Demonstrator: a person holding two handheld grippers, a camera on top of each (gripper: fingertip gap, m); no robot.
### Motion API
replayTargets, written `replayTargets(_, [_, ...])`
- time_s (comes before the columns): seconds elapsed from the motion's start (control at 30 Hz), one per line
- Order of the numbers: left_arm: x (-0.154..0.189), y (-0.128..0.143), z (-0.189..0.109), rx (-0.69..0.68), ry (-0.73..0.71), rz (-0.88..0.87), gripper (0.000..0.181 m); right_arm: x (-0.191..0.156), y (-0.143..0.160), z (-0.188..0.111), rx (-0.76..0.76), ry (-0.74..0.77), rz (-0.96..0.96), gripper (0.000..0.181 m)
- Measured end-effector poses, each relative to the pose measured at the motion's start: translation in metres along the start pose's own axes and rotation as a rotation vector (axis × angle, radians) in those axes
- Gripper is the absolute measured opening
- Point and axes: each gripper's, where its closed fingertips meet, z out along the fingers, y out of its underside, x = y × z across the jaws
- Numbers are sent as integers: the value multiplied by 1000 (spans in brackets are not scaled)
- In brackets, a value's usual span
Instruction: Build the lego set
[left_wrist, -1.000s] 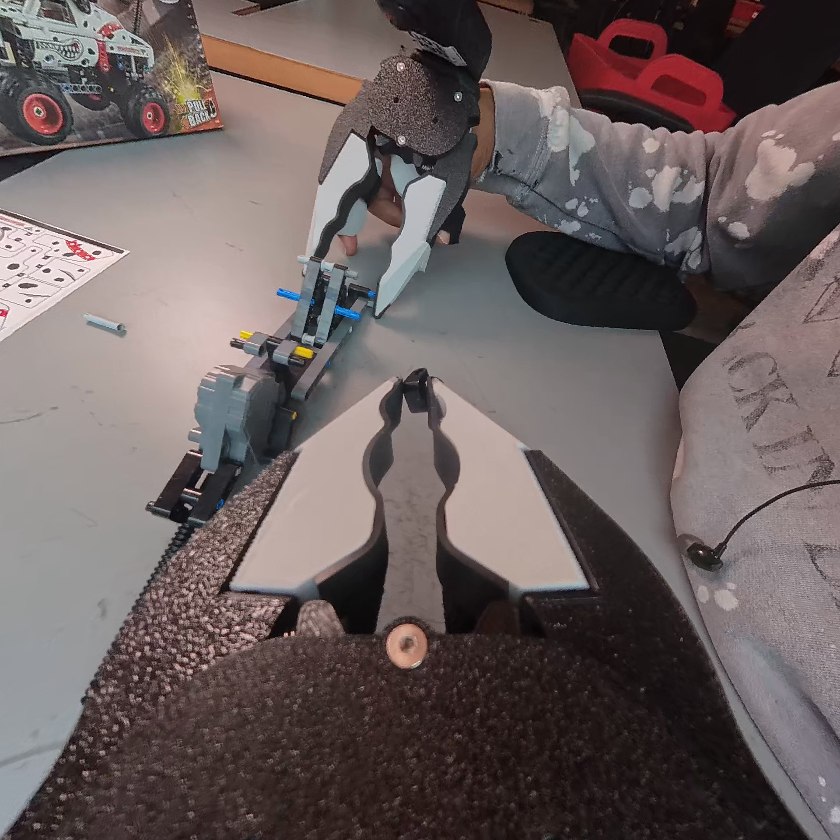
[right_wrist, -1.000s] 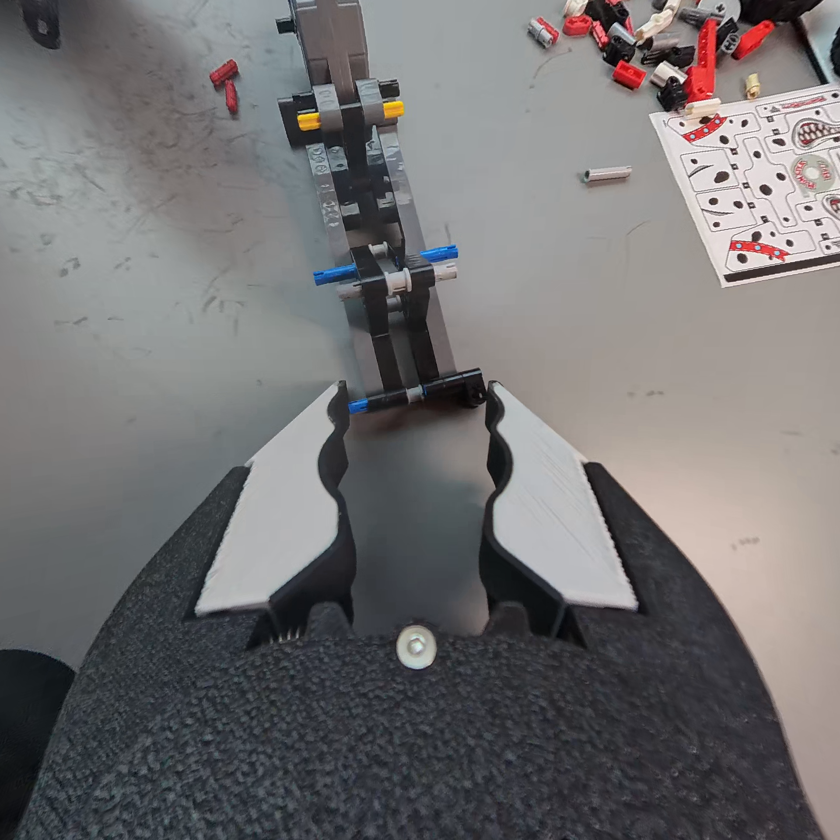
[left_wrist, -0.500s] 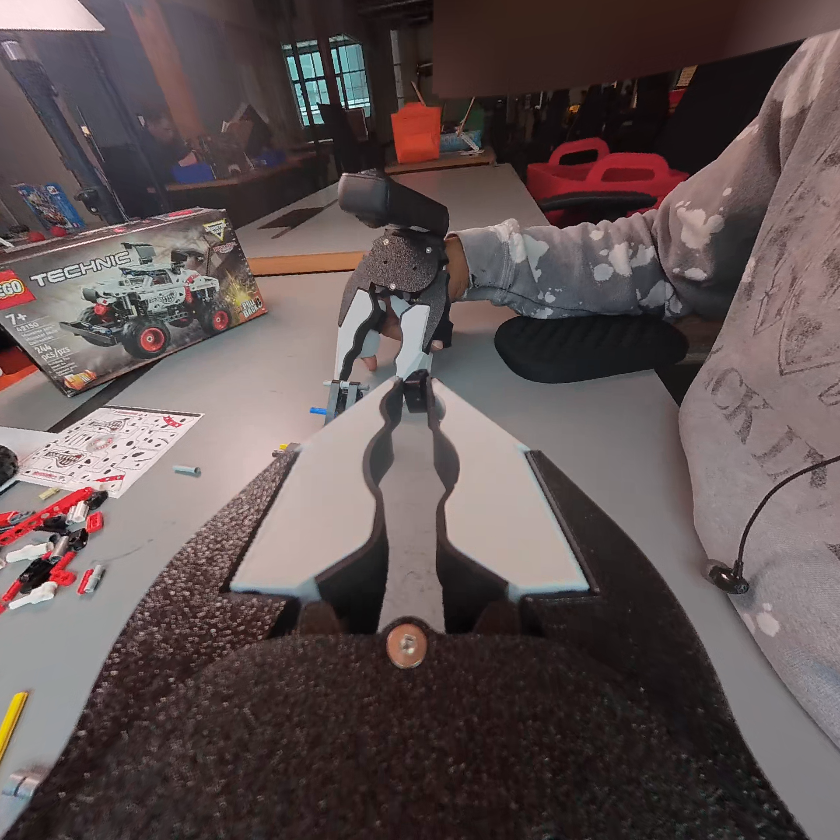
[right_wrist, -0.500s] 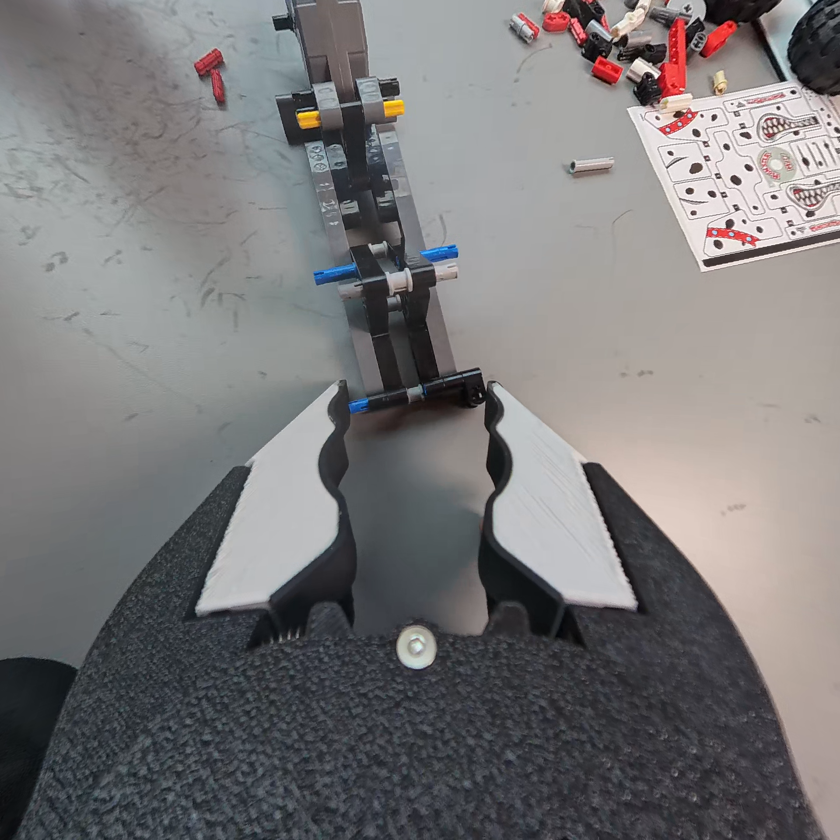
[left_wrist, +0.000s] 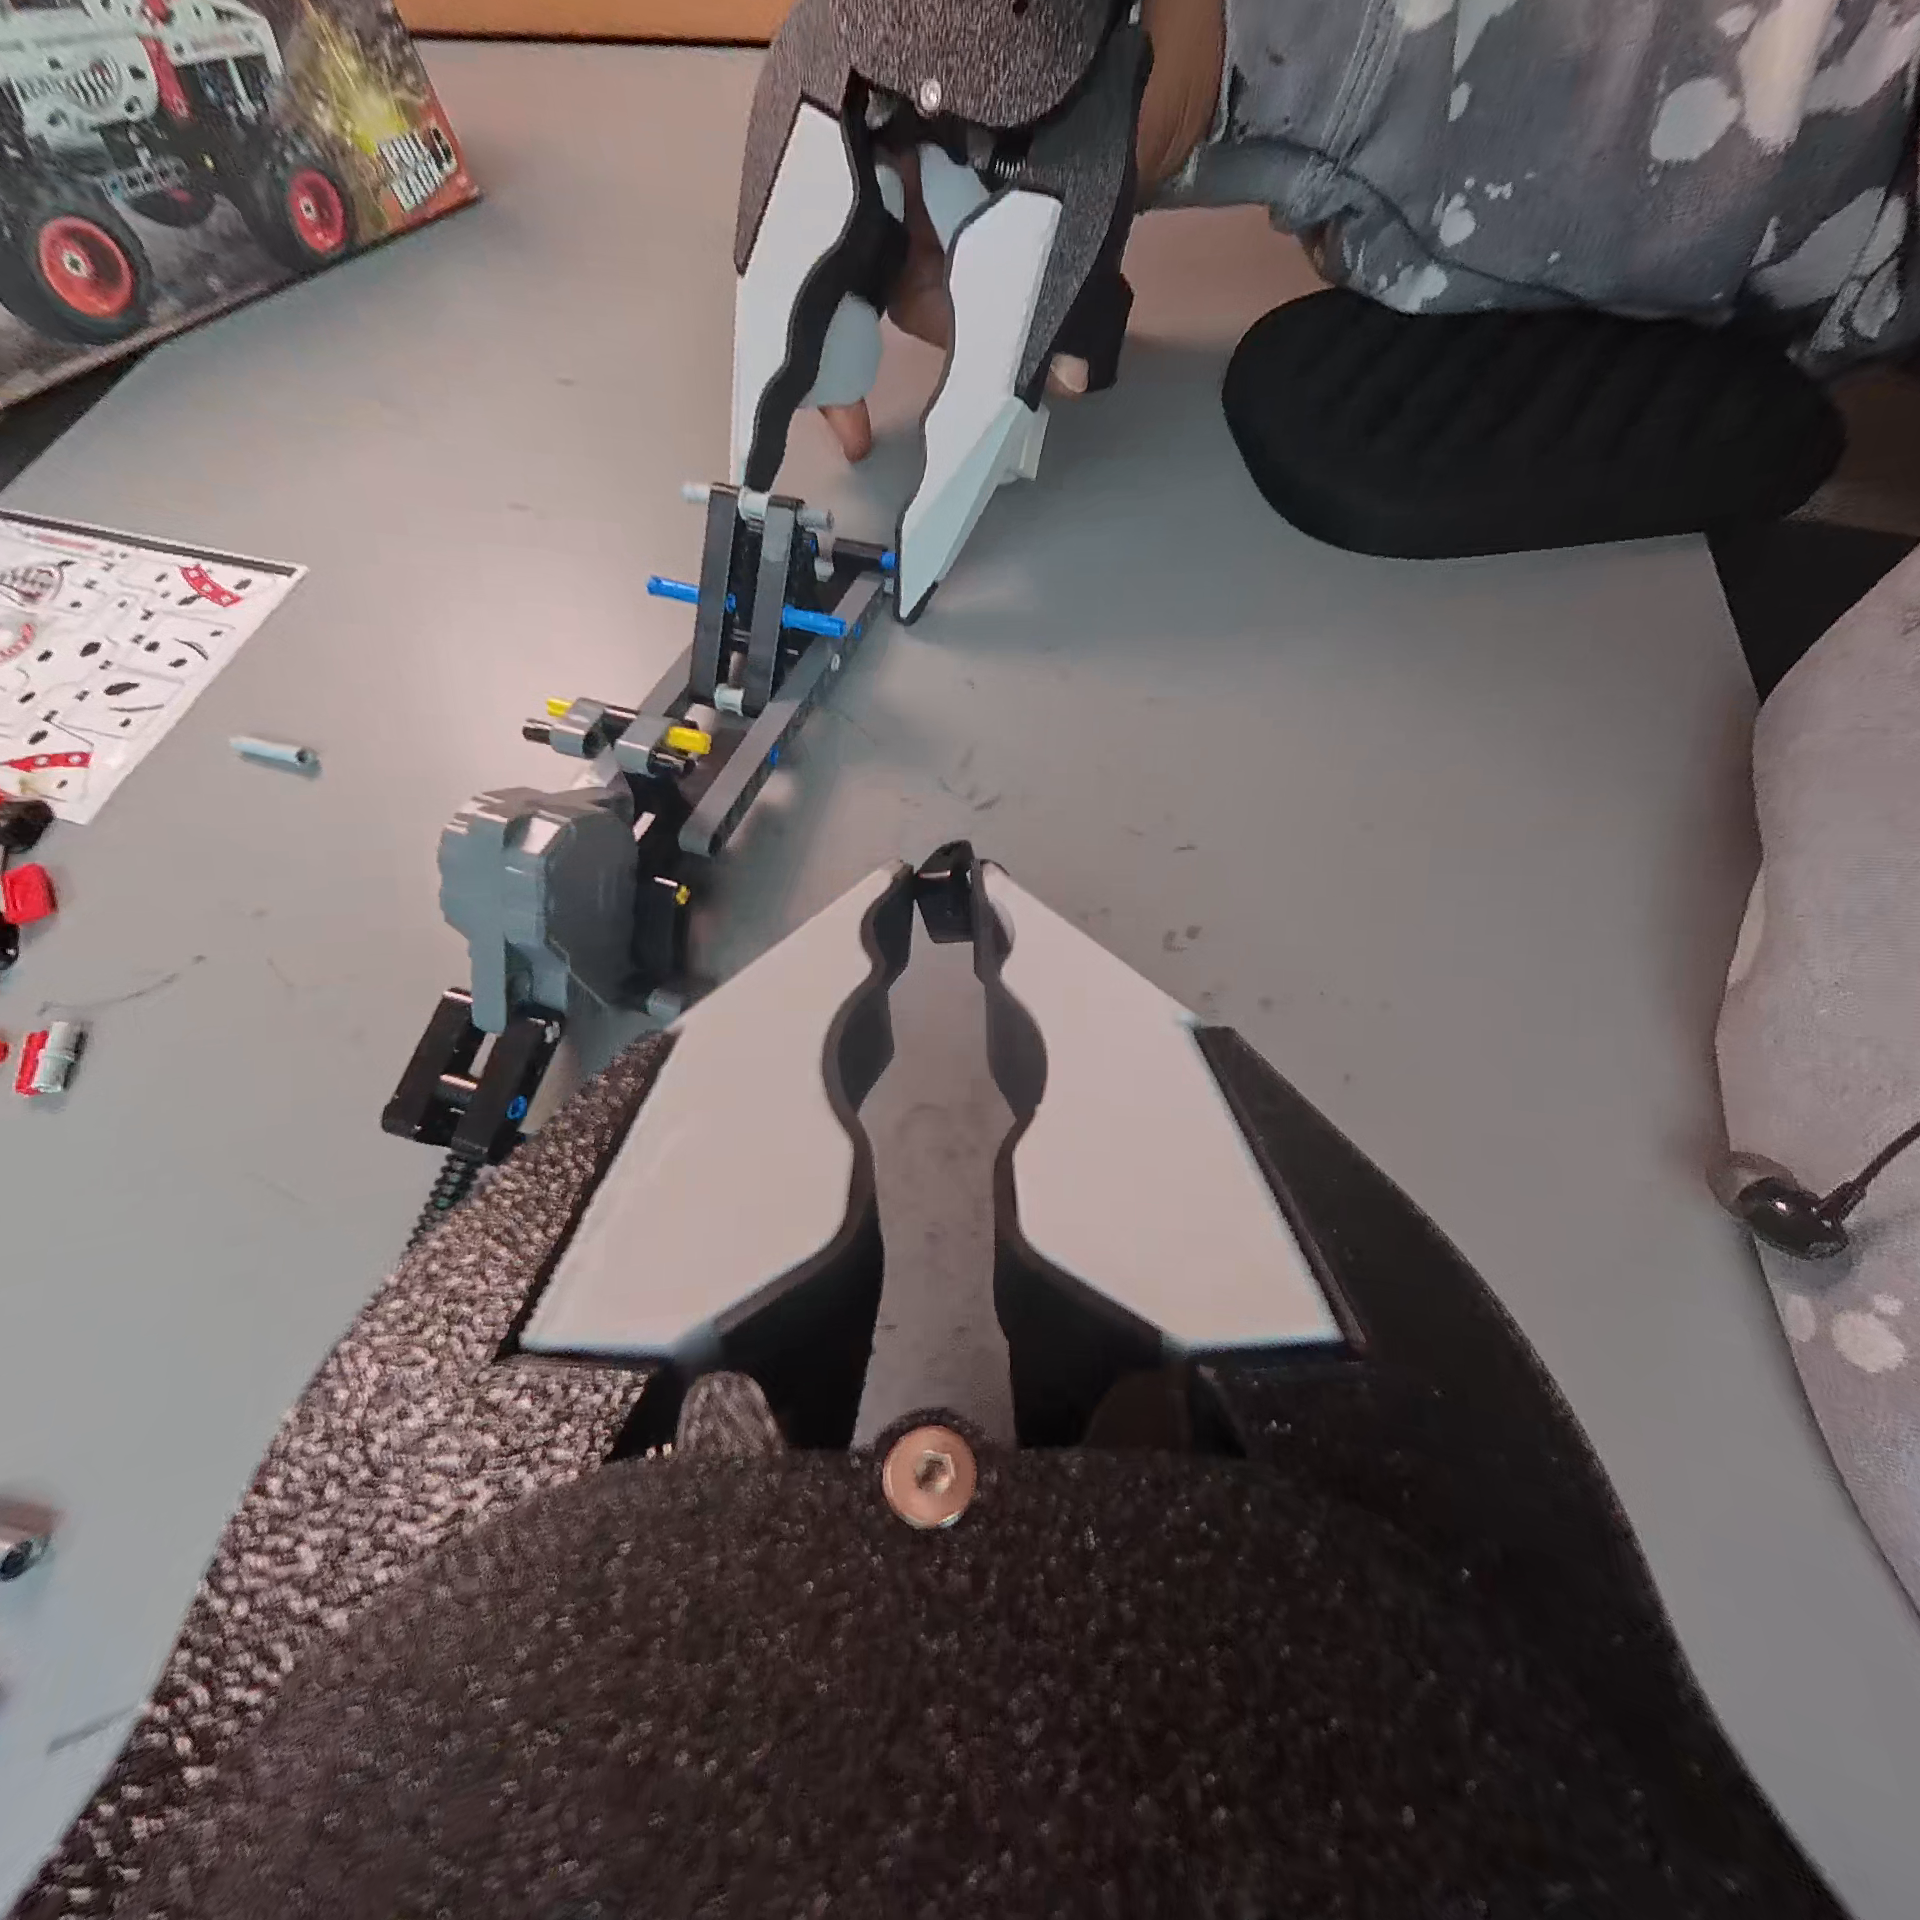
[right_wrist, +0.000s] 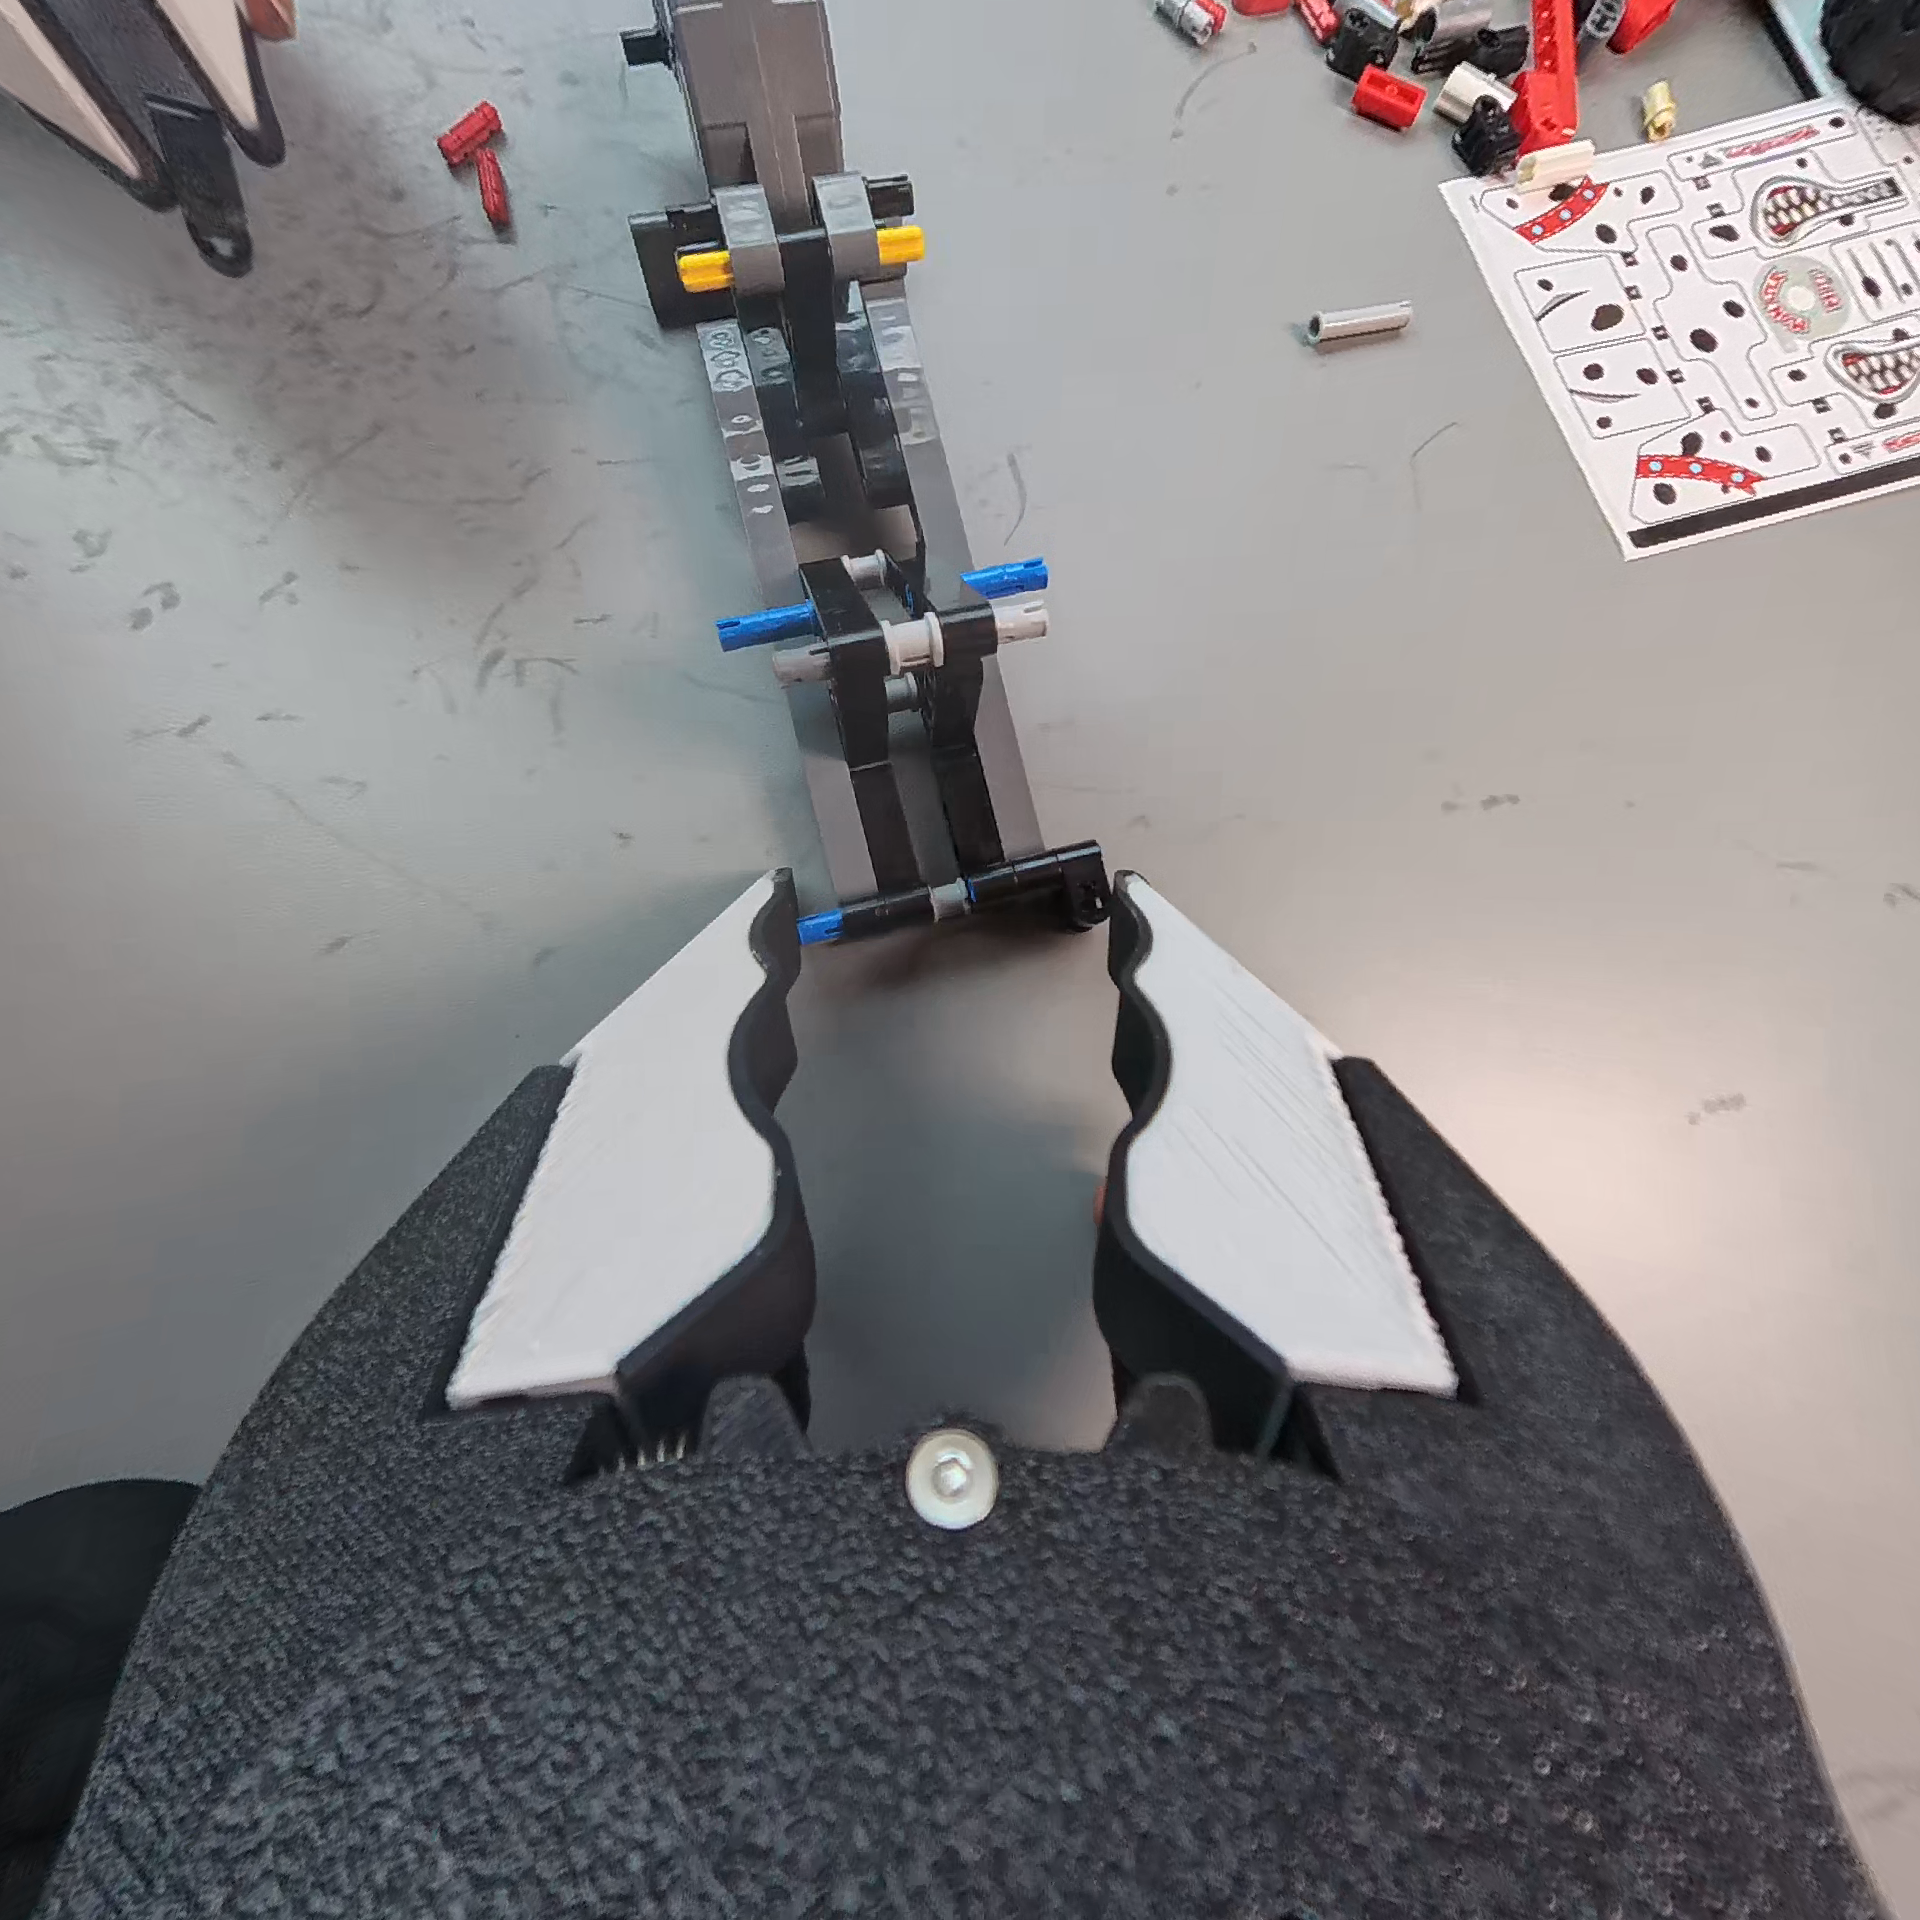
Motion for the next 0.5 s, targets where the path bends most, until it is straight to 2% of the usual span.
replayTargets(0.2, [3, 23, 11, -156, 57, -102, 12, 0, 0, 0, -8, 0, 6, 60])
replayTargets(0.5, [-1, 36, 15, -234, 49, -153, 15, 0, 0, 0, -5, 1, 8, 60])
